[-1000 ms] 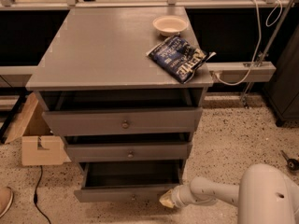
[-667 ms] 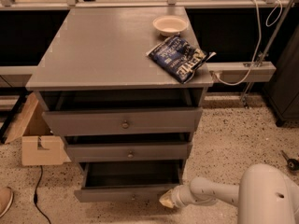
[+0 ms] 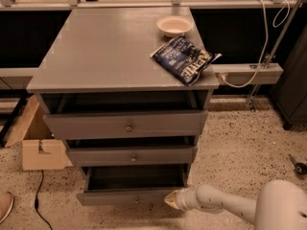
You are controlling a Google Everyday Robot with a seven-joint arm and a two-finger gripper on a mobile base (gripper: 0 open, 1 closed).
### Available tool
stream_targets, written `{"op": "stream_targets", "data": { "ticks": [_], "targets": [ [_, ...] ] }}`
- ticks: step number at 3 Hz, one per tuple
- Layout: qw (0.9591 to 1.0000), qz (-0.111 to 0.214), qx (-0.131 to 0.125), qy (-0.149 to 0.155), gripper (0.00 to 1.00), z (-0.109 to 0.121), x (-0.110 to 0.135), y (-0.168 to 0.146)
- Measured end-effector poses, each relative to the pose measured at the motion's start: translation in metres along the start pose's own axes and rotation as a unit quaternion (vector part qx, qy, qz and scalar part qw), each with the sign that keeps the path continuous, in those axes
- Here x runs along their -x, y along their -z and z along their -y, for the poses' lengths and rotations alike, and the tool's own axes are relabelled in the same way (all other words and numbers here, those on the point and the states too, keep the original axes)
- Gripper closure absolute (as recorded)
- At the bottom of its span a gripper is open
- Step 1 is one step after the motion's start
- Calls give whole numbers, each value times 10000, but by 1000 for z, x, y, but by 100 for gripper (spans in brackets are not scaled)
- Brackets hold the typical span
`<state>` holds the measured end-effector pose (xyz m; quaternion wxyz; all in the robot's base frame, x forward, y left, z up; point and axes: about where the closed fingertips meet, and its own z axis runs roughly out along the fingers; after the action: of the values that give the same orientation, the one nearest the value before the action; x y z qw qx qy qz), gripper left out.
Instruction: Close bottom drawer
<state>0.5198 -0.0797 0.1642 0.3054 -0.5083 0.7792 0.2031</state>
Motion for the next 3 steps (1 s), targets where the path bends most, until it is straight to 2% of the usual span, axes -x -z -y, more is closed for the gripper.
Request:
{"op": "stream_targets", "data": {
  "ticks": [1,3],
  "targets": [
    [9986,291,-274,350,100,26,4,-15],
    [9935,680,-730,547,100,71,11,-27]
  ]
}}
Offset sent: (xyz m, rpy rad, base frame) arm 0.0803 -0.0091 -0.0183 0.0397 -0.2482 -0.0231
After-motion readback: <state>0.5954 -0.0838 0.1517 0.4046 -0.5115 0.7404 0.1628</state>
